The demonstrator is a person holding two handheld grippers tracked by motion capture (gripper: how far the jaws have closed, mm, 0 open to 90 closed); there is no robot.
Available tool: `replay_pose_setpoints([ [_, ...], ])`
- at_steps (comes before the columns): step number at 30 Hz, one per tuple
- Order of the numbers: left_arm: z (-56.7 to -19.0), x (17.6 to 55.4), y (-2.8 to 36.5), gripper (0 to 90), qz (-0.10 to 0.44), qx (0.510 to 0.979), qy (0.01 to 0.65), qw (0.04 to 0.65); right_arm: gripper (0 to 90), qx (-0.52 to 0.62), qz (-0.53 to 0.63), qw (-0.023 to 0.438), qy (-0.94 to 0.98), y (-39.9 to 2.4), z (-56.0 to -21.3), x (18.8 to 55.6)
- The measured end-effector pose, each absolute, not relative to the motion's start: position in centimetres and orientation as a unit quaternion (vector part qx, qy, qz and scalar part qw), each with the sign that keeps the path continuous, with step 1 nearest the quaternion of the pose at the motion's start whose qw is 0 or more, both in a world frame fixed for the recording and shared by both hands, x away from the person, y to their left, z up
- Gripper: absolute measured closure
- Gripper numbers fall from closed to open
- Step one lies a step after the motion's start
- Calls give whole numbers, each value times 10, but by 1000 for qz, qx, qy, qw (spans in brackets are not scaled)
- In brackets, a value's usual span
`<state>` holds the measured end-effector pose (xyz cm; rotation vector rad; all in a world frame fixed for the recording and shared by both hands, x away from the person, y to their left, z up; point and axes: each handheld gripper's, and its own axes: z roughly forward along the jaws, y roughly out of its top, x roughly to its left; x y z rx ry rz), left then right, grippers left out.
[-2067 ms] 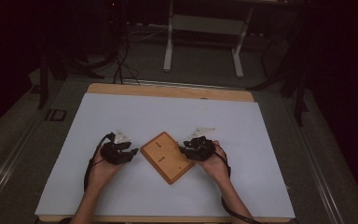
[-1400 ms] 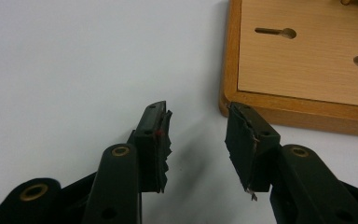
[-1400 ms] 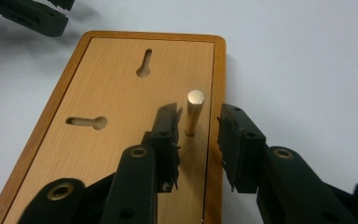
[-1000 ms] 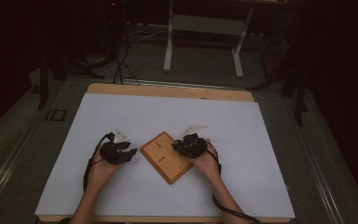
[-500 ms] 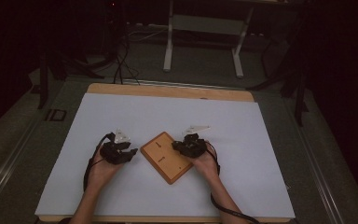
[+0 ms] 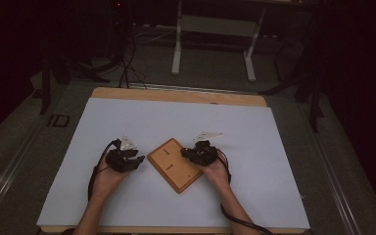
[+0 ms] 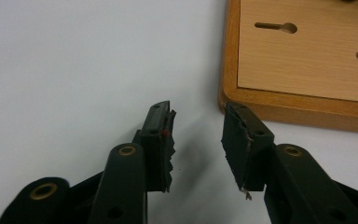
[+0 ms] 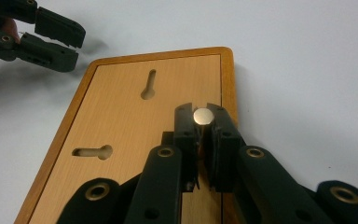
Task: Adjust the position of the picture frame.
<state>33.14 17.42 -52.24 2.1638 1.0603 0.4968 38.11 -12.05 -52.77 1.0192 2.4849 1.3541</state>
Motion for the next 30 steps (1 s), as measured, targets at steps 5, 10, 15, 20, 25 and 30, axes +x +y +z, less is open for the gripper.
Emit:
replay_pose_setpoints([
  [5,-523,331,173,692,192,830,404,333,840,332,452,65,826,-123,-528,379],
  [10,-524,332,172,765,193,834,399,328,841,322,459,66,826,-125,-526,378],
  [15,-524,332,170,852,185,838,392,331,841,311,465,65,827,-124,-521,376],
  [20,-524,331,165,870,169,841,383,343,841,306,469,62,826,-124,-517,375],
  [25,-525,330,156,873,159,846,371,350,841,304,472,62,825,-126,-513,374],
  [30,-525,329,152,871,152,849,364,352,840,306,470,63,825,-130,-512,374],
])
